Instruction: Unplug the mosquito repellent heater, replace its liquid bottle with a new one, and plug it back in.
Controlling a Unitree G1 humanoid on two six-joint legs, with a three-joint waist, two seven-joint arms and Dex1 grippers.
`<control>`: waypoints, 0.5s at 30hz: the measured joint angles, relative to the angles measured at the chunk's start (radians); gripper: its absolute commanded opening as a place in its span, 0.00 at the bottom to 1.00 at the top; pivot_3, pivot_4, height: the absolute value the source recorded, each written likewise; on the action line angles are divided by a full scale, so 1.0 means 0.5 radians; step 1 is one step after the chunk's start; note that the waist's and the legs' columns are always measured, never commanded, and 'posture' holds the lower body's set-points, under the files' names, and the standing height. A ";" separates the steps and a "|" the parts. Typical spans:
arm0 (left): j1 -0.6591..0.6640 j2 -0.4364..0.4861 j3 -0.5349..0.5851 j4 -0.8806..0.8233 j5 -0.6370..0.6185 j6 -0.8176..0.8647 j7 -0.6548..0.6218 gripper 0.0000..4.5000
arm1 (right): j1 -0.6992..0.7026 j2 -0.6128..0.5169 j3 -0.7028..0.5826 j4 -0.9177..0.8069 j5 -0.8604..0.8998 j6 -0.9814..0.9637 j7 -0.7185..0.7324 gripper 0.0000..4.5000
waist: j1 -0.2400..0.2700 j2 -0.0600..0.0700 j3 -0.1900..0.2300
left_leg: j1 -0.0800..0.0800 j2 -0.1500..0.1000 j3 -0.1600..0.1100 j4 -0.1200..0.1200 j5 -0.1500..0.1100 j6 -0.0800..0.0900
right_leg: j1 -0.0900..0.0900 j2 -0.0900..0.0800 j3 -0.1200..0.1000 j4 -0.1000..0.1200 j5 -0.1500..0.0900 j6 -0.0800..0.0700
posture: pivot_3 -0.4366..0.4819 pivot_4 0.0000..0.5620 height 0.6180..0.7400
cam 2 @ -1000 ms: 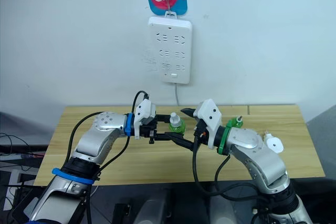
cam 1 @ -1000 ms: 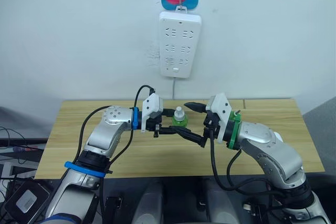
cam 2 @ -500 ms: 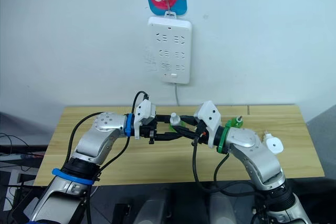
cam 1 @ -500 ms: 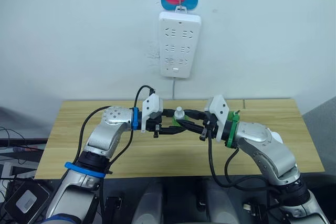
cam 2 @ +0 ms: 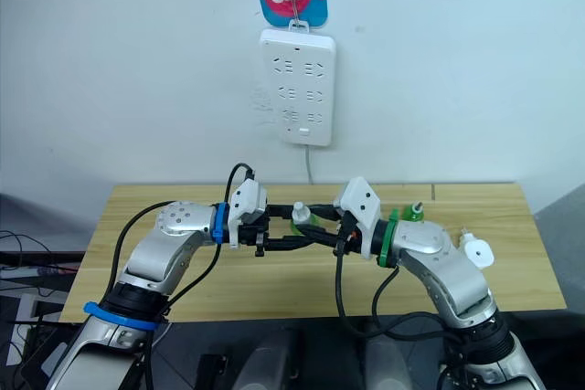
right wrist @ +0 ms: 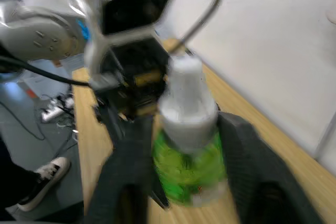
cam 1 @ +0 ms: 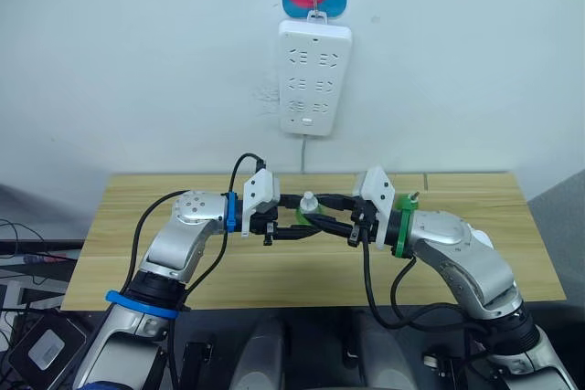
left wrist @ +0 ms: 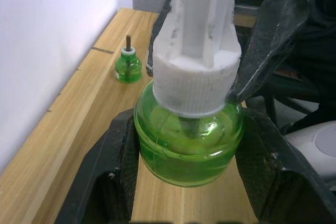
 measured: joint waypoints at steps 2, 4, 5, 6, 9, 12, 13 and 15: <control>0.001 0.000 0.000 0.000 0.000 0.000 0.001 0.50 | -0.013 0.001 -0.011 -0.005 0.018 0.000 0.000 0.71 | 0.000 0.000 0.000 | 0.001 0.000 0.000 0.000 0.000 0.000 | 0.000 0.000 0.000 0.003 0.000 0.000 | 0.56 0.43 1.00; 0.003 0.000 0.000 0.000 0.000 0.000 0.002 0.50 | -0.018 0.007 -0.018 -0.005 0.025 0.004 -0.007 0.71 | 0.000 0.000 0.000 | 0.001 0.000 0.000 0.001 0.000 0.000 | 0.000 0.000 0.000 0.004 0.000 0.000 | 0.56 0.43 1.00; 0.004 0.000 0.000 0.000 0.000 0.000 0.002 0.50 | -0.018 0.010 -0.019 -0.006 0.028 0.008 -0.010 0.71 | 0.000 0.000 0.000 | 0.001 0.000 0.000 0.001 0.000 0.000 | -0.001 0.000 0.001 0.005 0.000 0.000 | 0.56 0.42 1.00; 0.004 0.000 0.000 0.000 0.000 0.000 0.003 0.50 | -0.018 0.014 -0.019 -0.007 0.029 0.014 -0.013 0.71 | 0.000 0.000 -0.001 | 0.001 0.000 0.000 0.001 0.000 0.000 | -0.001 0.000 0.001 0.005 0.000 0.000 | 0.56 0.42 1.00; 0.004 -0.003 0.000 0.000 0.001 0.000 0.008 0.50 | -0.018 0.032 -0.019 -0.008 0.030 0.020 -0.033 0.71 | 0.000 0.000 -0.001 | 0.001 0.000 0.000 0.001 0.000 -0.001 | -0.001 0.000 0.001 0.006 0.000 0.000 | 0.55 0.43 1.00; 0.003 -0.006 0.000 0.000 0.002 0.000 0.011 0.50 | -0.019 0.035 -0.012 -0.008 0.022 0.021 -0.045 0.62 | -0.001 -0.001 -0.001 | 0.001 0.000 0.000 0.001 0.000 -0.001 | -0.001 0.000 0.001 0.006 0.000 0.000 | 0.55 0.43 1.00; 0.002 -0.007 0.000 0.000 0.002 0.000 0.011 0.50 | -0.019 0.035 -0.003 -0.008 0.019 0.021 -0.046 0.57 | -0.001 0.000 -0.002 | 0.001 0.000 0.000 0.001 0.000 -0.001 | -0.001 0.000 0.001 0.006 0.000 0.000 | 0.55 0.43 1.00; -0.001 -0.008 0.000 0.000 0.002 0.000 0.009 0.50 | -0.025 0.035 0.003 -0.008 0.014 0.022 -0.054 0.43 | -0.001 0.000 -0.001 | 0.001 0.000 0.000 0.001 0.000 -0.001 | -0.001 0.000 0.001 0.006 0.000 0.000 | 0.55 0.43 1.00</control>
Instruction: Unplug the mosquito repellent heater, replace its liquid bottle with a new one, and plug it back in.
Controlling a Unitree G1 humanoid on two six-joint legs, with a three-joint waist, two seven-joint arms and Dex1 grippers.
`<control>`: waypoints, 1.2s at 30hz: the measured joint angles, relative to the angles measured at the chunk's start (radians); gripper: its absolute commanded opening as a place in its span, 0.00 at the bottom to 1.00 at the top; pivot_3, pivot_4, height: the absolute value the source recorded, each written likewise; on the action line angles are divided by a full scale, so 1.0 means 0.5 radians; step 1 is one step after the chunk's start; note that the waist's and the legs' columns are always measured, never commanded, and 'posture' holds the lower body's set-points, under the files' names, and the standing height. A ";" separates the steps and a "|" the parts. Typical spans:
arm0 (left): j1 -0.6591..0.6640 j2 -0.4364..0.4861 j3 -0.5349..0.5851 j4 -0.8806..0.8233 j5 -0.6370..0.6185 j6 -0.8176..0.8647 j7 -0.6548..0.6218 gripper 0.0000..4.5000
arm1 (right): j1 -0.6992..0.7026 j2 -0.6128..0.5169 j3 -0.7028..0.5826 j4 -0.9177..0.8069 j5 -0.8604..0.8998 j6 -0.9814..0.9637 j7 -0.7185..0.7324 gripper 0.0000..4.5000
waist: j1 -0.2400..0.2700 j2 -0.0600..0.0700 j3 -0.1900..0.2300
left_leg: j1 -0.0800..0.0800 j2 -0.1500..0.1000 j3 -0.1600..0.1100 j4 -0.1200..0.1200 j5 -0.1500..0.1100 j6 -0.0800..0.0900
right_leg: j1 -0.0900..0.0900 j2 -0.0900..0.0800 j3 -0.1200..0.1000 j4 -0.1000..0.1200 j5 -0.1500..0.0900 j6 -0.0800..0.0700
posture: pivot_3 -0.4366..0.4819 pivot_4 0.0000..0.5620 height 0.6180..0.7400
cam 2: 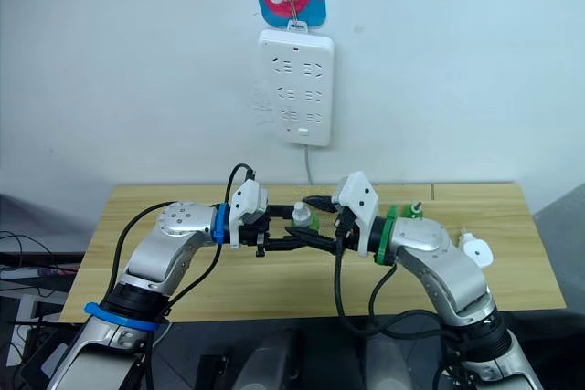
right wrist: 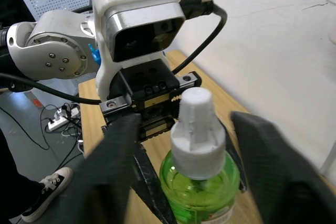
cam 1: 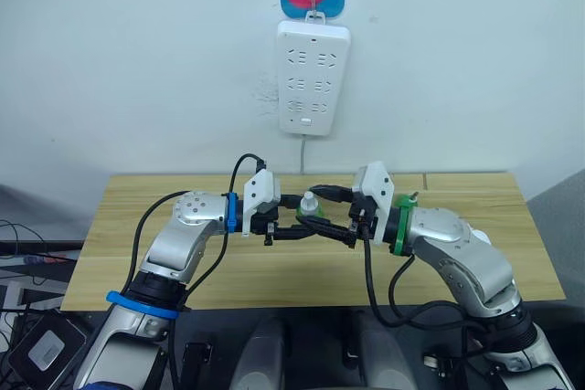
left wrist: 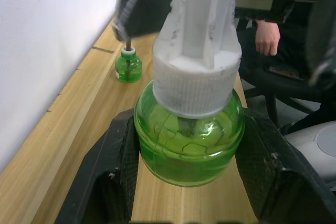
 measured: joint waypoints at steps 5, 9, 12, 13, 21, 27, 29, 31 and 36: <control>0.000 0.000 -0.001 0.001 0.001 -0.001 -0.007 0.50 | -0.007 -0.003 -0.008 0.000 -0.006 0.006 -0.021 0.21 | 0.000 0.000 0.000 | 0.000 0.000 0.000 0.000 0.000 0.000 | 0.000 0.000 0.000 0.001 0.000 0.000 | 0.55 0.44 1.00; 0.000 -0.001 -0.001 0.001 0.004 -0.001 -0.003 0.50 | -0.018 -0.010 -0.006 0.000 -0.005 0.017 -0.019 0.21 | 0.000 0.000 0.000 | 0.000 0.000 0.000 0.000 0.000 0.000 | 0.000 0.000 0.000 0.001 0.000 0.000 | 0.56 0.45 1.00; 0.000 -0.003 -0.001 0.000 0.003 -0.002 -0.001 0.50 | -0.025 -0.015 -0.008 0.000 -0.002 0.023 -0.013 0.21 | -0.001 0.000 0.000 | 0.000 0.000 0.000 0.000 0.000 0.000 | 0.000 0.000 0.000 0.001 0.000 0.000 | 0.56 0.45 1.00; 0.000 -0.003 -0.001 -0.001 0.003 -0.002 -0.002 0.50 | -0.031 -0.017 -0.009 0.000 0.001 0.030 -0.008 0.21 | -0.001 0.000 0.000 | 0.000 0.000 0.000 0.000 0.000 0.000 | 0.000 0.000 0.000 0.001 0.000 0.000 | 0.56 0.46 1.00; 0.026 0.089 -0.002 -0.146 -0.068 -0.119 -0.266 0.50 | -0.490 -0.156 0.023 0.395 0.202 0.024 0.783 0.21 | -0.006 0.000 0.000 | 0.005 0.002 0.004 0.000 0.000 0.000 | 0.002 0.002 -0.001 0.002 0.000 0.000 | 0.61 0.46 1.00; 0.019 0.142 -0.116 -0.170 -0.088 -0.293 -0.578 0.50 | -0.596 -0.145 0.153 0.648 0.215 -0.160 1.326 0.21 | 0.013 0.000 0.000 | 0.000 0.000 -0.001 0.001 0.000 0.000 | 0.001 0.000 -0.002 0.000 0.000 0.000 | 0.62 0.46 1.00; -0.004 0.160 -0.120 -0.162 -0.089 -0.315 -0.612 0.50 | -0.605 -0.137 0.164 0.675 0.206 -0.201 1.368 0.21 | 0.017 0.000 0.000 | 0.000 0.000 -0.001 0.002 0.000 0.000 | 0.001 -0.001 -0.002 0.000 0.000 0.000 | 0.62 0.46 1.00; -0.026 0.162 -0.119 -0.141 -0.090 -0.319 -0.620 0.50 | -0.618 -0.143 0.163 0.678 0.188 -0.229 1.371 0.38 | 0.019 0.000 0.000 | 0.001 0.000 -0.001 0.002 0.000 0.000 | 0.001 -0.001 -0.002 0.001 0.000 0.000 | 0.60 0.47 1.00; -0.007 0.186 -0.125 -0.053 -0.057 -0.269 -0.573 0.50 | -0.533 -0.369 -0.059 0.649 0.179 -0.239 1.308 0.76 | 0.036 0.000 0.000 | 0.000 -0.001 -0.003 0.002 0.000 0.000 | 0.001 -0.001 -0.003 0.000 0.000 0.000 | 0.58 0.46 1.00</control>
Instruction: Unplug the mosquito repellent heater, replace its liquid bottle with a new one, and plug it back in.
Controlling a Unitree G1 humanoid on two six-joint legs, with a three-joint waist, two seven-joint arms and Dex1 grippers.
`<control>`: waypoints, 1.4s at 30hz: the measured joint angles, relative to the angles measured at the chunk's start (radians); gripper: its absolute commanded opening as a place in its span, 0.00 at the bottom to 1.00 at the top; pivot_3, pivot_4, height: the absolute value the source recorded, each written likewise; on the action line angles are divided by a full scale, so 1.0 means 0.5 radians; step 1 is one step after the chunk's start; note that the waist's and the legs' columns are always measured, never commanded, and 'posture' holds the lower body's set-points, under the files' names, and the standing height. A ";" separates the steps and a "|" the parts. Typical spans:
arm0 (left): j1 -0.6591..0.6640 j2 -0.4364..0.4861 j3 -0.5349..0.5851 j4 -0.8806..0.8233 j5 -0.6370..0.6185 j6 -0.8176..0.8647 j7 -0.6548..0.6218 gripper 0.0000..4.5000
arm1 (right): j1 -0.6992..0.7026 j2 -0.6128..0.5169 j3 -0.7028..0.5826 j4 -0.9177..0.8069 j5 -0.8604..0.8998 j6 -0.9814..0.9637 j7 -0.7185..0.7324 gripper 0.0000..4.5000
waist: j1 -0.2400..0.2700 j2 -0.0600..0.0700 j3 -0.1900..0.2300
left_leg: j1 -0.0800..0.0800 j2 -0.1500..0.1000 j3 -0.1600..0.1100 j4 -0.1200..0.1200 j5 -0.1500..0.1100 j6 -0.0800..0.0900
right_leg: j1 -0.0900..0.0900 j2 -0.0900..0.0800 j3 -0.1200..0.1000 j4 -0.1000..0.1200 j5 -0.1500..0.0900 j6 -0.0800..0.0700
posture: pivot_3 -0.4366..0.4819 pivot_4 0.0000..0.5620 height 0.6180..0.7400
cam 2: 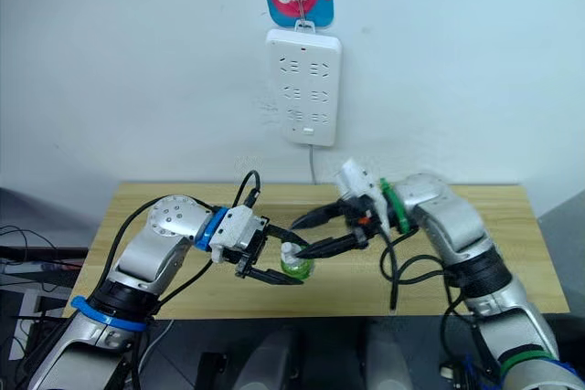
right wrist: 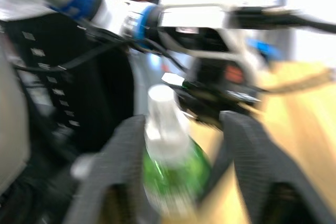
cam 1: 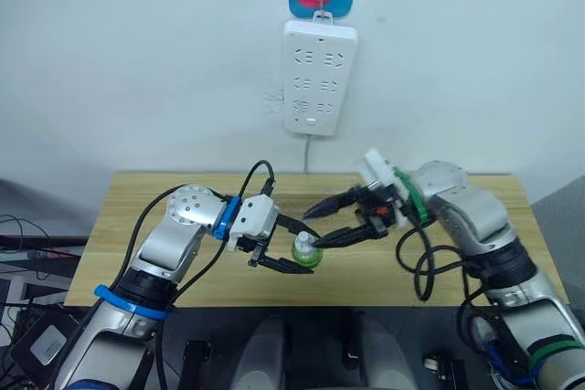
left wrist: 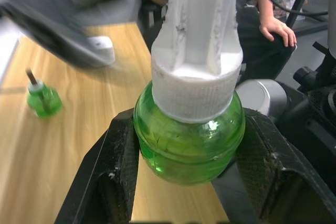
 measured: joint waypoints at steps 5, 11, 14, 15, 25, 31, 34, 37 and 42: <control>-0.002 -0.014 0.079 0.086 0.021 0.092 0.230 0.50 | 0.225 -0.077 -0.103 -0.160 -0.050 0.046 -0.269 0.99 | 0.000 0.000 0.000 | 0.000 0.001 0.002 0.000 0.000 0.000 | -0.001 0.000 0.002 0.002 0.000 0.000 | 0.55 0.44 1.00; -0.009 -0.171 0.178 0.110 0.099 0.195 0.677 0.50 | 0.392 0.154 -0.099 -0.478 -0.243 0.172 -0.920 0.99 | -0.012 -0.001 -0.001 | 0.001 0.001 0.002 0.000 0.001 -0.002 | -0.003 0.000 0.004 0.006 0.000 0.000 | 0.54 0.43 1.00; -0.011 -0.227 0.176 0.108 0.127 0.228 0.775 0.50 | 0.395 0.299 -0.016 -0.491 -0.336 0.179 -1.123 0.99 | -0.020 -0.001 -0.002 | 0.000 0.001 0.002 0.000 0.002 -0.003 | -0.004 0.000 0.004 0.007 0.000 0.000 | 0.54 0.42 1.00; -0.012 -0.233 0.176 0.106 0.128 0.235 0.784 0.50 | 0.395 0.340 -0.003 -0.489 -0.349 0.184 -1.173 0.99 | -0.022 -0.001 -0.001 | 0.000 0.001 0.002 0.000 0.002 -0.003 | -0.004 0.000 0.004 0.007 0.000 0.000 | 0.54 0.42 1.00; -0.040 -0.257 0.165 0.101 0.133 0.260 0.774 0.50 | 0.354 0.503 0.011 -0.436 -0.401 0.187 -1.367 0.79 | -0.033 -0.001 -0.002 | 0.001 0.000 0.003 0.000 0.002 -0.003 | -0.004 0.001 0.004 0.006 0.000 0.000 | 0.53 0.41 1.00; -0.039 -0.258 0.140 0.102 0.144 0.256 0.781 0.50 | 0.382 0.501 0.037 -0.436 -0.373 0.186 -1.328 0.29 | -0.033 -0.001 -0.002 | 0.001 0.000 0.003 0.000 0.002 -0.003 | -0.004 0.001 0.004 0.007 0.000 0.000 | 0.54 0.40 1.00; -0.036 -0.258 0.130 0.102 0.145 0.256 0.781 0.50 | 0.383 0.485 0.041 -0.437 -0.371 0.185 -1.304 0.22 | -0.033 -0.001 -0.003 | 0.001 0.000 0.003 0.000 0.002 -0.003 | -0.004 0.001 0.004 0.007 0.000 0.000 | 0.54 0.40 1.00; -0.023 -0.258 0.125 0.099 0.145 0.254 0.778 0.50 | 0.383 0.462 0.054 -0.437 -0.371 0.178 -1.283 0.22 | -0.034 -0.001 -0.003 | 0.001 0.000 0.003 0.000 0.002 -0.003 | -0.004 0.002 0.004 0.007 0.000 0.000 | 0.55 0.40 1.00; -0.010 -0.254 0.125 0.093 0.145 0.239 0.766 0.50 | 0.381 0.455 0.057 -0.433 -0.368 0.175 -1.255 0.22 | -0.033 -0.001 -0.003 | 0.001 0.000 0.003 0.000 0.002 -0.003 | -0.004 0.002 0.004 0.007 0.000 0.000 | 0.55 0.41 1.00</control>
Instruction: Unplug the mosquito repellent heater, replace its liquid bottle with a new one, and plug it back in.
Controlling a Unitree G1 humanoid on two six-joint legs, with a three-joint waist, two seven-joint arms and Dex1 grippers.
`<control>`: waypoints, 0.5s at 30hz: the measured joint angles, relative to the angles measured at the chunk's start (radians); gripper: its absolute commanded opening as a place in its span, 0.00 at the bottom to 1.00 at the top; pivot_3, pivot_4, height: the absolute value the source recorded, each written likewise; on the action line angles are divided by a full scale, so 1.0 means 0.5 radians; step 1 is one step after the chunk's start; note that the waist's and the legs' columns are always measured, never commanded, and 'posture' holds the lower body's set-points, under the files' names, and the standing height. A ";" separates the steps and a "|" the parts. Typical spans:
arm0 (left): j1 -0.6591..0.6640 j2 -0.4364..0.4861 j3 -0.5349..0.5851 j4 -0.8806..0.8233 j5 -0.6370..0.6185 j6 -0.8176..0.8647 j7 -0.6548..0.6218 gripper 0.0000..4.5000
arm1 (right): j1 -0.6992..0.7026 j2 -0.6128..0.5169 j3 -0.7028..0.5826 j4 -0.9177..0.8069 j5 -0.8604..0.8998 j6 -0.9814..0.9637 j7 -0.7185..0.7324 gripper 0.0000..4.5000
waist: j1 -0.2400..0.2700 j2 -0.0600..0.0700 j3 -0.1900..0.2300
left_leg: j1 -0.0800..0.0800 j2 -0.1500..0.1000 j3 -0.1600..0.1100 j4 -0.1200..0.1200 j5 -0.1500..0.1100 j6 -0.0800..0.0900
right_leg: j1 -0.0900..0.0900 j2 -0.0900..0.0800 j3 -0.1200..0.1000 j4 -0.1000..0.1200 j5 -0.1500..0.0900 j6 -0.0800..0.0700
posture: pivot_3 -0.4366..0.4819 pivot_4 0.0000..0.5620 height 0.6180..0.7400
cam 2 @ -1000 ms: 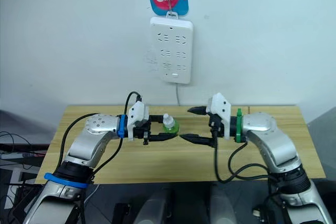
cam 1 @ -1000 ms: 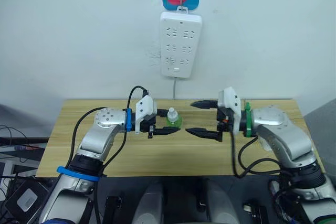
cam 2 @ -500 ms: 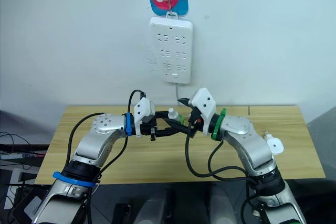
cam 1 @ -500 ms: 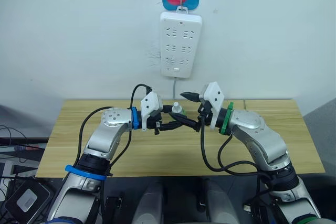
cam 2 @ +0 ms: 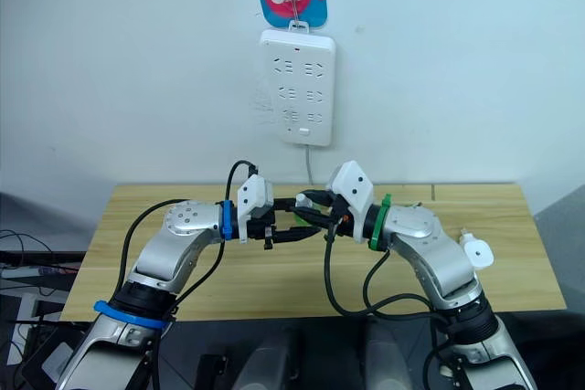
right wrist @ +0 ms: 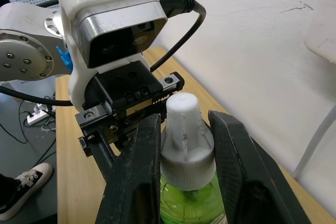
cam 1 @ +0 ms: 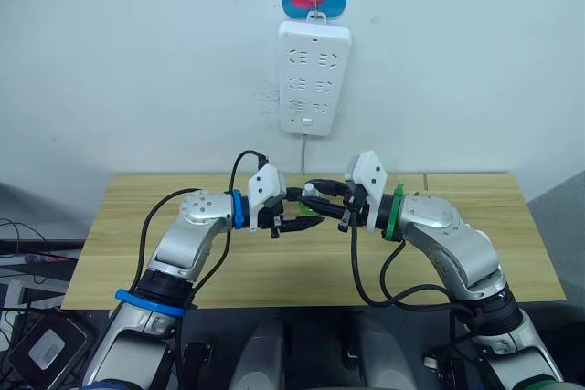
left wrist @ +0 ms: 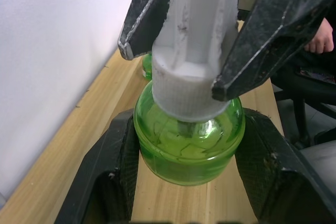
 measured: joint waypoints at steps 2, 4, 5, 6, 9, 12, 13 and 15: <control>0.007 0.037 -0.002 -0.014 -0.006 -0.034 -0.072 0.50 | -0.033 -0.015 -0.005 0.042 0.052 -0.002 0.104 0.22 | -0.001 0.000 0.000 | 0.000 0.000 0.000 0.000 0.000 0.000 | 0.000 0.000 0.000 0.000 0.000 0.000 | 0.56 0.42 1.00; 0.027 0.133 -0.028 -0.054 -0.016 -0.154 -0.232 0.50 | -0.110 -0.052 0.008 0.125 0.156 -0.012 0.341 0.22 | -0.003 0.000 0.000 | 0.000 0.001 0.001 0.000 0.000 0.000 | 0.000 0.000 -0.001 0.000 0.000 0.000 | 0.56 0.42 1.00; 0.035 0.159 -0.031 -0.073 -0.024 -0.198 -0.294 0.50 | -0.145 -0.073 0.018 0.154 0.193 -0.021 0.444 0.22 | -0.003 0.000 0.000 | 0.001 0.001 0.001 -0.001 0.000 0.000 | 0.000 0.000 -0.001 -0.001 0.000 0.000 | 0.56 0.42 1.00; 0.042 0.177 -0.032 -0.082 -0.048 -0.242 -0.364 0.50 | -0.194 -0.094 0.031 0.193 0.223 -0.037 0.564 0.22 | -0.004 0.000 0.000 | 0.001 0.001 0.000 -0.001 0.000 0.000 | 0.001 0.000 -0.001 -0.001 0.000 0.000 | 0.56 0.42 1.00; 0.044 0.219 -0.081 -0.099 -0.112 -0.323 -0.592 0.50 | -0.315 -0.166 0.112 0.327 0.267 -0.107 0.937 0.22 | -0.004 0.000 0.000 | 0.001 0.001 0.001 0.000 0.000 0.000 | 0.001 0.001 -0.002 -0.002 0.000 0.000 | 0.57 0.42 1.00; 0.004 0.223 -0.158 -0.085 -0.133 -0.390 -0.769 0.50 | -0.383 -0.204 0.193 0.417 0.267 -0.196 1.215 0.22 | 0.005 0.000 0.000 | 0.000 0.000 0.000 0.001 0.000 0.000 | 0.002 0.001 -0.004 -0.002 0.000 0.000 | 0.57 0.42 1.00; -0.023 0.218 -0.172 -0.063 -0.130 -0.414 -0.801 0.50 | -0.393 -0.202 0.198 0.440 0.266 -0.219 1.252 0.22 | 0.007 0.000 0.000 | 0.000 0.000 -0.001 0.001 0.000 0.001 | 0.003 0.001 -0.004 -0.003 0.000 0.000 | 0.57 0.42 1.00; -0.080 0.201 -0.175 0.001 -0.118 -0.451 -0.825 0.50 | -0.420 -0.201 0.190 0.479 0.262 -0.249 1.265 0.22 | 0.005 0.000 0.000 | 0.000 0.000 0.001 0.001 0.000 0.000 | 0.002 0.001 -0.004 -0.002 0.000 0.000 | 0.57 0.42 1.00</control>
